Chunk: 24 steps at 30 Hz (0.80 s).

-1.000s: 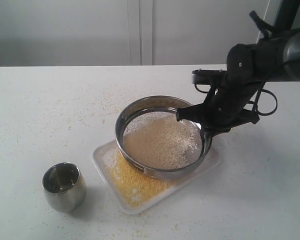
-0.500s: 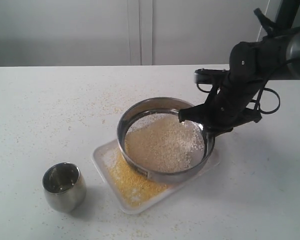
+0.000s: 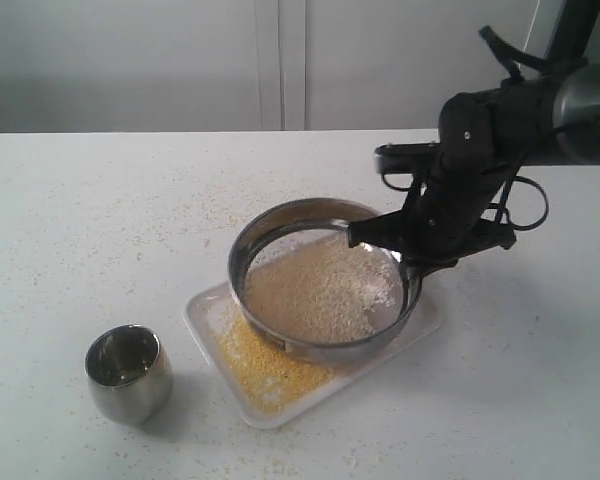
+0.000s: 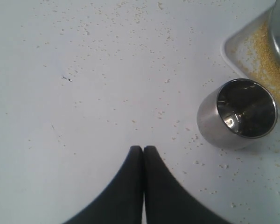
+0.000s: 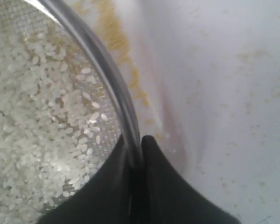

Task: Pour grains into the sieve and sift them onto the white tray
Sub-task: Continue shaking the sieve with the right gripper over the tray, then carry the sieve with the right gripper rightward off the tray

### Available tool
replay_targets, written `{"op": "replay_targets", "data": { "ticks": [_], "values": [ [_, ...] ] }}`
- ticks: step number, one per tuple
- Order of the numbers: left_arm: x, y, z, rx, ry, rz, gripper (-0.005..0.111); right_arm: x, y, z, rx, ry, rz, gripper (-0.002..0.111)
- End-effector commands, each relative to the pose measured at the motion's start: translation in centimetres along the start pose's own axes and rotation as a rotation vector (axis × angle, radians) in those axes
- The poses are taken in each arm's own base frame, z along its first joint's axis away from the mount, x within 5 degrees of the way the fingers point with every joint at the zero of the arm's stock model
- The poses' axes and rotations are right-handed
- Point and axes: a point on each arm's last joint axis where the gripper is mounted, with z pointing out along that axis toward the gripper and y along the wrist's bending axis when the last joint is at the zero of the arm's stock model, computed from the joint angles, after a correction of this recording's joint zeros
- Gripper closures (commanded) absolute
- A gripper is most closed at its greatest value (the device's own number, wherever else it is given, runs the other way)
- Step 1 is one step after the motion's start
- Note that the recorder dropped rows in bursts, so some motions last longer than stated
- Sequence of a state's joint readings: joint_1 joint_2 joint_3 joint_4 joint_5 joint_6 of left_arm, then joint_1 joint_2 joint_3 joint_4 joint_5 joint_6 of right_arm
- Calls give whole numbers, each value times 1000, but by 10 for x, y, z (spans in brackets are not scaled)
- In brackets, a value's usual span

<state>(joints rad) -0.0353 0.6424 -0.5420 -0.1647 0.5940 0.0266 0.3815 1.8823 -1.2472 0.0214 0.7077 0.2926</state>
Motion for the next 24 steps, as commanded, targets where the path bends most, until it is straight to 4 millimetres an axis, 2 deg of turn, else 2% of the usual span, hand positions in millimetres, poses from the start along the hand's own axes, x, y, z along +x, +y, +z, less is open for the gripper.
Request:
{"op": "replay_targets", "data": {
  "ticks": [1,3,4,6,8,9,11,12,13,16,20,24],
  "values": [
    [2,0,0,2,5,-6,107,0,4,-11,-79,16,-63,108],
    [2,0,0,2,5,-6,107,3,14,-12,-87,9,-178,108],
    [2,0,0,2,5,-6,107,-1,11,-12,-59,-32,-141,108],
    [2,0,0,2,5,-6,107,-11,-3,-10,-13,-99,40,108],
    [2,0,0,2,5,-6,107,-13,-9,-7,-40,-87,184,108],
    [2,0,0,2,5,-6,107,-10,-6,-7,-59,-56,149,108],
    [2,0,0,2,5,-6,107,2,12,-9,-105,16,-114,108],
    [2,0,0,2,5,-6,107,4,17,-9,-102,19,-162,108],
    [2,0,0,2,5,-6,107,1,14,-9,-67,-11,-131,108],
    [2,0,0,2,5,-6,107,-8,-3,-8,-22,-64,108,108],
    [2,0,0,2,5,-6,107,-4,-4,-12,-9,-20,23,108],
    [2,0,0,2,5,-6,107,-1,-5,-15,-1,7,23,108]
  ]
}}
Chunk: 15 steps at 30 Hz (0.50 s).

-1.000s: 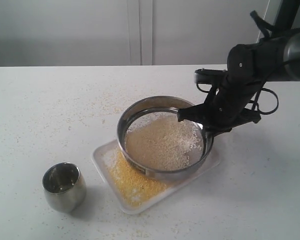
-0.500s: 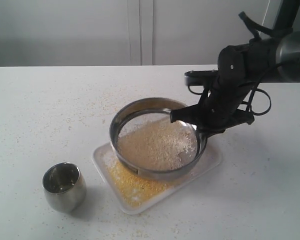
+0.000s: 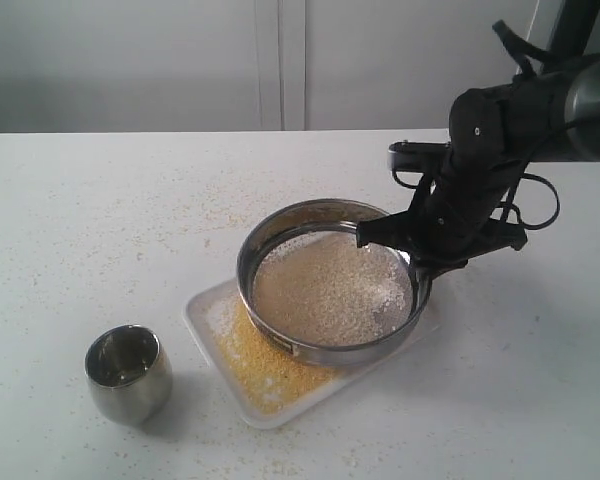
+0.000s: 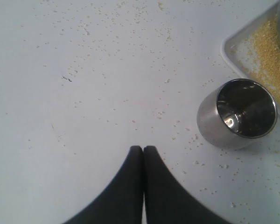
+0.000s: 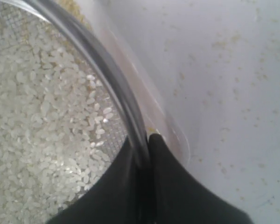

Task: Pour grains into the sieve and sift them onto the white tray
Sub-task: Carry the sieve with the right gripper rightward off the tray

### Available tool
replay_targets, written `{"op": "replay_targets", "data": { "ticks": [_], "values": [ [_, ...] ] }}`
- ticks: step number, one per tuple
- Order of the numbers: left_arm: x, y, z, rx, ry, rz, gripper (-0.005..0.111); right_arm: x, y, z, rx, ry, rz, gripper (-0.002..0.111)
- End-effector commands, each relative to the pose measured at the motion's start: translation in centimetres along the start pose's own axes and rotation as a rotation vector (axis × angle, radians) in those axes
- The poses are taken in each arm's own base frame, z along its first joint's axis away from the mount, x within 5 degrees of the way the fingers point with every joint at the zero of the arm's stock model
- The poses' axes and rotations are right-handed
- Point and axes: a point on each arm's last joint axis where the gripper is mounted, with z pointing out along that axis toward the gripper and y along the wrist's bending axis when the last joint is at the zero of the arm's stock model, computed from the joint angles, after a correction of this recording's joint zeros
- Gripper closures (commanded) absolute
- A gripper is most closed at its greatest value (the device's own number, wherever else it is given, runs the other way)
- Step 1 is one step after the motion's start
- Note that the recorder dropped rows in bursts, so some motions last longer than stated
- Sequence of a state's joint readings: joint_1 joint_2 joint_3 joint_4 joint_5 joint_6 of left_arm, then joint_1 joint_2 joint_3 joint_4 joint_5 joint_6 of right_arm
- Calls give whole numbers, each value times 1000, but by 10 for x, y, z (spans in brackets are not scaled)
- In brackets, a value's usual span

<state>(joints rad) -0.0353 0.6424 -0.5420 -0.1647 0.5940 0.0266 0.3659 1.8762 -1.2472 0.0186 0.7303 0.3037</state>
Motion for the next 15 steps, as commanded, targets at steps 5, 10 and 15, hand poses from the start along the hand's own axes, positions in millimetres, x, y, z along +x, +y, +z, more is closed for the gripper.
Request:
{"op": "replay_targets", "data": {
  "ticks": [5,10,15],
  "values": [
    [2,0,0,2,5,-6,107,0,0,-29,-16,-19,-30,108],
    [2,0,0,2,5,-6,107,-3,-19,-52,-7,-49,-7,108],
    [2,0,0,2,5,-6,107,-5,-45,-70,10,-69,36,108]
  ]
}}
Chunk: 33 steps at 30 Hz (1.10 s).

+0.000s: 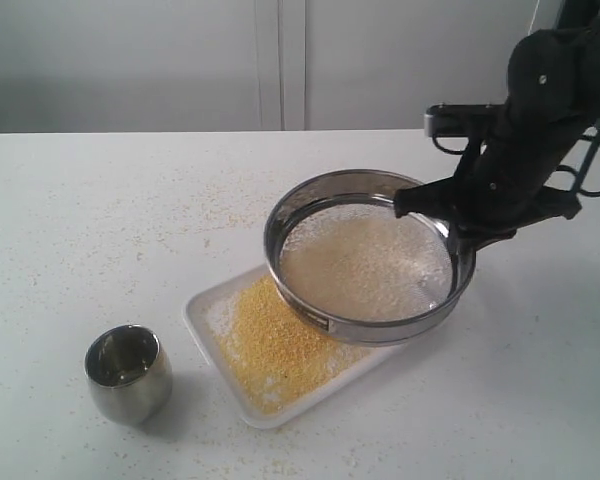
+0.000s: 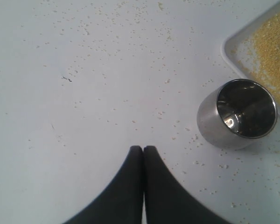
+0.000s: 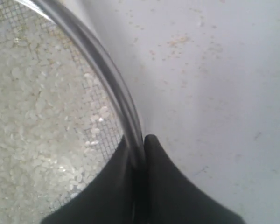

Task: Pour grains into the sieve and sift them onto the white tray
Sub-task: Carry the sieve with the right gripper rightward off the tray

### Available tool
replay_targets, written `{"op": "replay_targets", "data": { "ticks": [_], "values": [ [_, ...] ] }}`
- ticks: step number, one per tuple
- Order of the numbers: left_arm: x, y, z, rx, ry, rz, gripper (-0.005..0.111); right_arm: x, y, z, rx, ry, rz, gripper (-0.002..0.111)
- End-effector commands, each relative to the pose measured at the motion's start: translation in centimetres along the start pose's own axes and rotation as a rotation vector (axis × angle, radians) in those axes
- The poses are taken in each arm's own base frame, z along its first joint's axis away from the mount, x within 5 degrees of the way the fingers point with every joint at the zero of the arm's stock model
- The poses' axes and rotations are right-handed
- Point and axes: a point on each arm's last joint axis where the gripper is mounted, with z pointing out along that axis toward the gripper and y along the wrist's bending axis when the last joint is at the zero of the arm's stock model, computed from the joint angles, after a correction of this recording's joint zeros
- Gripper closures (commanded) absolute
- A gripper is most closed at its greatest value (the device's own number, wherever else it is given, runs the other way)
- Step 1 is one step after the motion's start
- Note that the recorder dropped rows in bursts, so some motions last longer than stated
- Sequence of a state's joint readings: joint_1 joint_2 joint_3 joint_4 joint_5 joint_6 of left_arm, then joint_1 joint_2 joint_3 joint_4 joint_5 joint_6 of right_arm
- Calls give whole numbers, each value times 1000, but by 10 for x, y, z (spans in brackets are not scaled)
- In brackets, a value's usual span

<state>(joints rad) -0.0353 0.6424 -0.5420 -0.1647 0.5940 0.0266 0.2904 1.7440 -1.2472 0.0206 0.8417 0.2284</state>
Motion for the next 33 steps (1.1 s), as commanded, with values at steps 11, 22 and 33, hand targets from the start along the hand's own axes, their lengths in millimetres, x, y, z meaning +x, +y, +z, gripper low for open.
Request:
{"op": "replay_targets", "data": {
  "ticks": [11,22,33],
  "values": [
    [2,0,0,2,5,-6,107,-11,-89,-31,-42,-77,284,108],
    [2,0,0,2,5,-6,107,2,-146,-10,18,-232,597,108],
    [2,0,0,2,5,-6,107,0,-153,26,24,-202,700,108]
  ]
}}
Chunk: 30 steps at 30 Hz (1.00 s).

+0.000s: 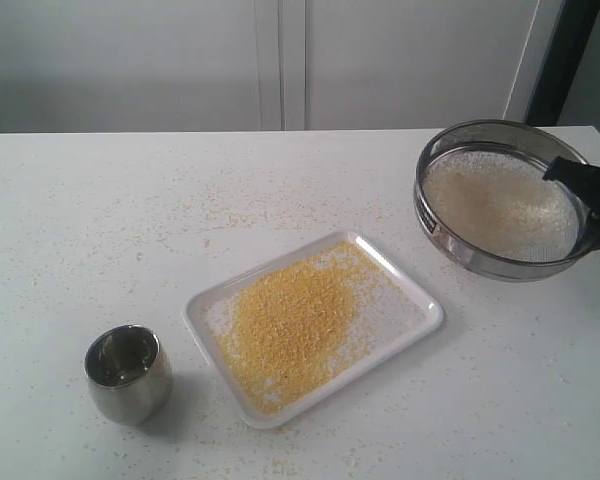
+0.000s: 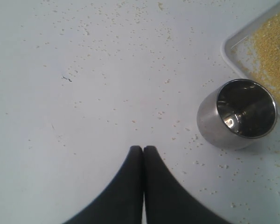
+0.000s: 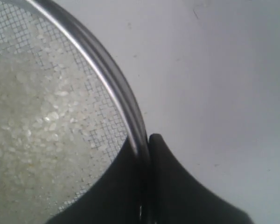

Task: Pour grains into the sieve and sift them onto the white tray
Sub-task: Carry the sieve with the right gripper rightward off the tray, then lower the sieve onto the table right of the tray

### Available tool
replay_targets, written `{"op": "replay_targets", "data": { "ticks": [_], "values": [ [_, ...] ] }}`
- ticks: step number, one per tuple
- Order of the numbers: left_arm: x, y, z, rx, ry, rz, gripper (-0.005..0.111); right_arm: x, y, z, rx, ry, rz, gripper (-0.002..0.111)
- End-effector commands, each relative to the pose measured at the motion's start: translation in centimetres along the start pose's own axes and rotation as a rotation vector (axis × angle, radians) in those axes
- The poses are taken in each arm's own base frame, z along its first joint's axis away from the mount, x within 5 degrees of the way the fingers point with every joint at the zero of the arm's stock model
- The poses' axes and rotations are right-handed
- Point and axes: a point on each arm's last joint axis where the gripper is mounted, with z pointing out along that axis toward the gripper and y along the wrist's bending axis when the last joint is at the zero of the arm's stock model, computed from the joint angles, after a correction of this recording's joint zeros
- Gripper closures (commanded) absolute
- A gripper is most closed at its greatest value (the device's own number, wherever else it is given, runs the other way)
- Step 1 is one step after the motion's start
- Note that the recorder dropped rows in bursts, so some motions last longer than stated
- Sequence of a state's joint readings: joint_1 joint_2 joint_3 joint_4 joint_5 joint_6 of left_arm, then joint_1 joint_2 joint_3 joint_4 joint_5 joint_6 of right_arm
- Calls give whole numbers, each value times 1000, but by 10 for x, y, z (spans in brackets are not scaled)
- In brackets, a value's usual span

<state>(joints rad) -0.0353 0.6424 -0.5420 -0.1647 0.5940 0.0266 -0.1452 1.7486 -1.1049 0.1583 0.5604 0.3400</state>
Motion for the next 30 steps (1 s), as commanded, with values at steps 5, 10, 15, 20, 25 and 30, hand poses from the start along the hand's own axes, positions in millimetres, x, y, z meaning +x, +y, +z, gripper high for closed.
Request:
{"op": "replay_targets", "data": {
  "ticks": [5,10,15,20,25,30],
  "values": [
    [2,0,0,2,5,-6,107,-5,-2,27,10,32,112,108],
    [2,0,0,2,5,-6,107,-16,3,31,33,58,140,108],
    [2,0,0,2,5,-6,107,-18,0,38,81,86,150,108],
    [2,0,0,2,5,-6,107,-17,0,40,85,89,171,108],
    [2,0,0,2,5,-6,107,-16,-1,44,95,99,166,108],
    [2,0,0,2,5,-6,107,-15,0,46,93,94,173,108]
  ]
}}
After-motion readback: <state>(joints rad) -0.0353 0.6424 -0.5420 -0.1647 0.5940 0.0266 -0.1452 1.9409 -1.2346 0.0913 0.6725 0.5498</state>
